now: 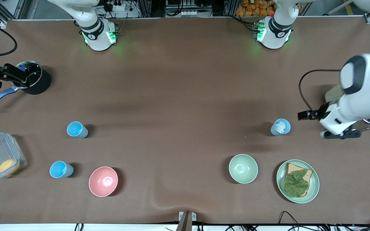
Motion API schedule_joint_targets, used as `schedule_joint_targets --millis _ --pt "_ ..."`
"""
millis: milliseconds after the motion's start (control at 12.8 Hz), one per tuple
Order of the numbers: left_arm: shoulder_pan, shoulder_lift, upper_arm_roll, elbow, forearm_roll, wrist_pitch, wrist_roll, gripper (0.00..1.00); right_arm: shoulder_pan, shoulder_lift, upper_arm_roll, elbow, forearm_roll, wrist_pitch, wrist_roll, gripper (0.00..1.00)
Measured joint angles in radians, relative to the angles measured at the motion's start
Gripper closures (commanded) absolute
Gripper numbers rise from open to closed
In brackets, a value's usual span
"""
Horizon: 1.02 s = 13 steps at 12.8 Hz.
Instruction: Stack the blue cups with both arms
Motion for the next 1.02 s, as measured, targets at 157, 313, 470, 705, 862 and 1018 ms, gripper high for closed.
schedule_joint_targets --millis 157,313,470,705,862,1018 --pt "0.000 0.036 0.000 -0.054 0.000 0.104 0.000 0.00 0.000 0.000 0.000 0.000 0.000 -0.001 0.000 0.00" --pt "0.001 0.042 0.000 -0.133 0.000 0.229 0.000 0.00 0.000 0.000 0.000 0.000 0.000 -0.001 0.000 0.00" --pt "0.001 0.043 0.000 -0.186 0.000 0.295 0.000 0.03 0.000 0.000 0.000 0.000 0.000 -0.002 0.000 0.00" --pt "0.001 0.062 0.000 -0.211 0.000 0.334 0.001 0.13 0.000 0.000 0.000 0.000 0.000 -0.002 0.000 0.00" --pt "0.001 0.091 0.000 -0.213 0.000 0.357 0.001 0.20 0.000 0.000 0.000 0.000 0.000 -0.002 0.000 0.00" --pt "0.002 0.116 0.000 -0.214 0.000 0.377 0.001 0.33 0.000 0.000 0.000 0.000 0.000 -0.003 0.000 0.00"
